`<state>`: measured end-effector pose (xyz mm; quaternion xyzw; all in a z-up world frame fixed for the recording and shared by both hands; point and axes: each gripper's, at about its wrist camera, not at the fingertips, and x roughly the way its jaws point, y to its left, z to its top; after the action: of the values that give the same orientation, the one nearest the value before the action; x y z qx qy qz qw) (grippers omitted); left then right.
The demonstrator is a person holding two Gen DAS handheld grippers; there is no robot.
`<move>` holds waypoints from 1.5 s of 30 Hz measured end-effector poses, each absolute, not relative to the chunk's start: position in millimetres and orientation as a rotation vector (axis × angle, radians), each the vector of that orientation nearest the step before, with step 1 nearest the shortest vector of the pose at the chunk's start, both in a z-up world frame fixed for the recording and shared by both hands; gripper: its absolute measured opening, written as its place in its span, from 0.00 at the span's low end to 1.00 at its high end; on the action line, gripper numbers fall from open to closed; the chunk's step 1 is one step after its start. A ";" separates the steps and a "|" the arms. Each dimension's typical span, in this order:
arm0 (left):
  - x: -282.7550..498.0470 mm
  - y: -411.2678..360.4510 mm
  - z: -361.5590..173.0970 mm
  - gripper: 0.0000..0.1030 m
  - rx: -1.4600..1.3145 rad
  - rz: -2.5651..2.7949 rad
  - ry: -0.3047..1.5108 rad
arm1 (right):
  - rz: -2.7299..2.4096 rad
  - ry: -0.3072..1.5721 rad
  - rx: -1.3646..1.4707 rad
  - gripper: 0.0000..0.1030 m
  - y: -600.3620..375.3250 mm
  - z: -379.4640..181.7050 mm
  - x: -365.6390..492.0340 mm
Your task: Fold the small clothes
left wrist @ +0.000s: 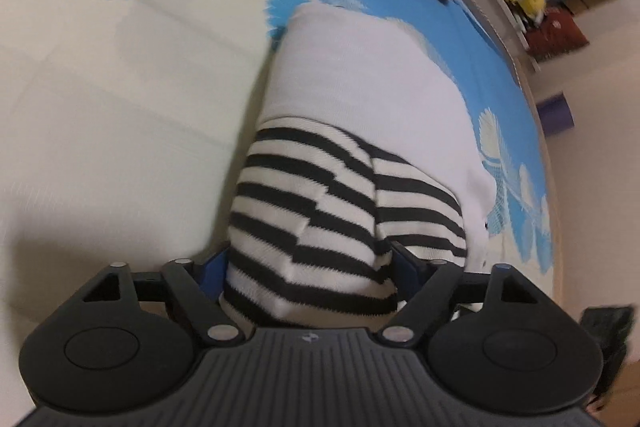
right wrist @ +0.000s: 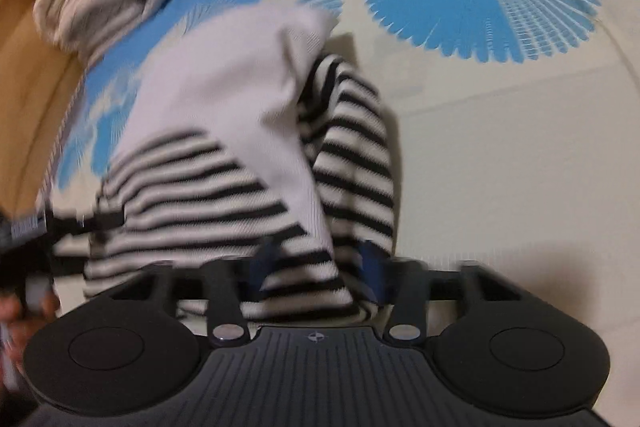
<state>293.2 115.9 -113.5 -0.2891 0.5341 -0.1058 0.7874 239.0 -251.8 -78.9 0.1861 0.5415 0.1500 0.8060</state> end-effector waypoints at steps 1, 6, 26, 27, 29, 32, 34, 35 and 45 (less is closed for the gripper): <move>295.2 114.1 -111.9 0.69 -0.620 -0.238 1.129 | 0.323 1.145 0.396 0.05 -251.4 -75.1 238.1; 304.0 110.0 -97.1 0.63 -0.651 -0.304 1.039 | 0.281 0.925 0.534 0.04 -282.1 -31.9 234.5; 287.2 110.8 -78.3 0.75 -0.473 -0.293 1.070 | 0.191 1.020 0.427 0.39 -281.6 -48.3 234.2; 286.3 109.4 -83.3 0.75 -0.454 -0.289 1.102 | 0.198 1.020 0.435 0.46 -280.8 -49.4 233.0; 284.0 107.2 -91.8 0.74 -0.422 -0.288 1.147 | 0.209 1.040 0.417 0.48 -276.2 -55.6 233.9; 282.8 107.8 -89.9 0.58 -0.419 -0.315 1.138 | 0.248 1.092 0.383 0.14 -266.7 -65.2 232.6; 282.3 105.0 -85.7 0.57 -0.389 -0.324 1.116 | 0.284 1.088 0.362 0.00 -260.7 -62.7 230.5; 281.9 103.0 -86.6 0.57 -0.365 -0.324 1.118 | 0.292 1.073 0.351 0.00 -259.2 -58.1 227.3; 253.3 83.3 -41.9 0.77 -0.108 -0.260 1.014 | 0.186 1.080 0.206 0.02 -252.6 -45.0 220.8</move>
<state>253.3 83.3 -41.9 -0.0517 0.4839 -0.1243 0.8647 220.8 -252.6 -45.0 0.0978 0.5125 0.0881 0.8485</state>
